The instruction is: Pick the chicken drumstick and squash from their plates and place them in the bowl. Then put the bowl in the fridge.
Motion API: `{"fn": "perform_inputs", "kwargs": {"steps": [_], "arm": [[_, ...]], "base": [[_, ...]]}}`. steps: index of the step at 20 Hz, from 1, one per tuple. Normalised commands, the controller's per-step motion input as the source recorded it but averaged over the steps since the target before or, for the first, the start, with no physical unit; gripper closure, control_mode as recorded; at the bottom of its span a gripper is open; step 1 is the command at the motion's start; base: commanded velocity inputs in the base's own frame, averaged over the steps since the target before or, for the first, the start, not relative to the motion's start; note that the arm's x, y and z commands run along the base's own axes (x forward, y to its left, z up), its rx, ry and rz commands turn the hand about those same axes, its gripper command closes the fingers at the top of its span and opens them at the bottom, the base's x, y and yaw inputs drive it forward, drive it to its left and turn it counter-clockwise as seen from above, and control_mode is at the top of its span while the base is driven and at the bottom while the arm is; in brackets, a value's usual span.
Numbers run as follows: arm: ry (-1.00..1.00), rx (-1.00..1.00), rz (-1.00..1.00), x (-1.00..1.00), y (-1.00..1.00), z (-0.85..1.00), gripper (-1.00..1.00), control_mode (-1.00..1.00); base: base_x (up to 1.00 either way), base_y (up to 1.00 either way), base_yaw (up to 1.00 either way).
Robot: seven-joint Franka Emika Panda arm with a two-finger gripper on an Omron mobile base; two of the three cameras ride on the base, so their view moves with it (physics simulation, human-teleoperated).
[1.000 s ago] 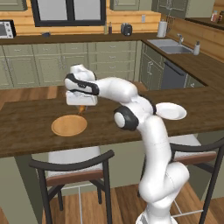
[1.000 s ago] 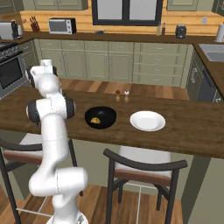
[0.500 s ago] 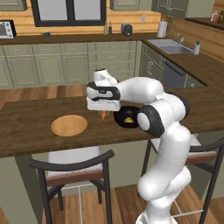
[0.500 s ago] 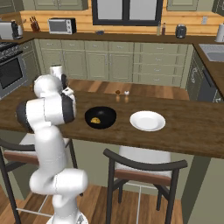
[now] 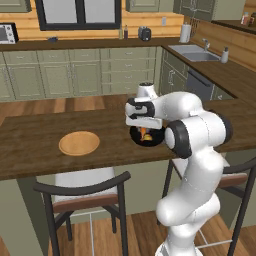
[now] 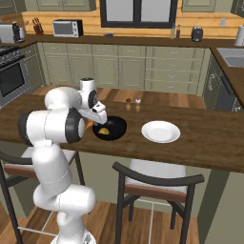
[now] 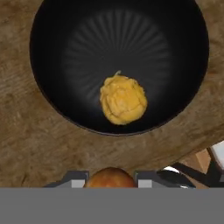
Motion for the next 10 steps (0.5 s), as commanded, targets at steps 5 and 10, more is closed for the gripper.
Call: {"fn": "perform_inputs", "kwargs": {"steps": [5, 10], "arm": [[0.08, 0.0, 0.0, 0.97, -0.76, -0.06, 1.0, -1.0], [0.03, 0.0, -0.01, 0.99, -0.11, -0.35, 1.0, -1.0]], "base": [[0.0, 0.0, 0.0], [0.0, 0.0, 0.0]]}}
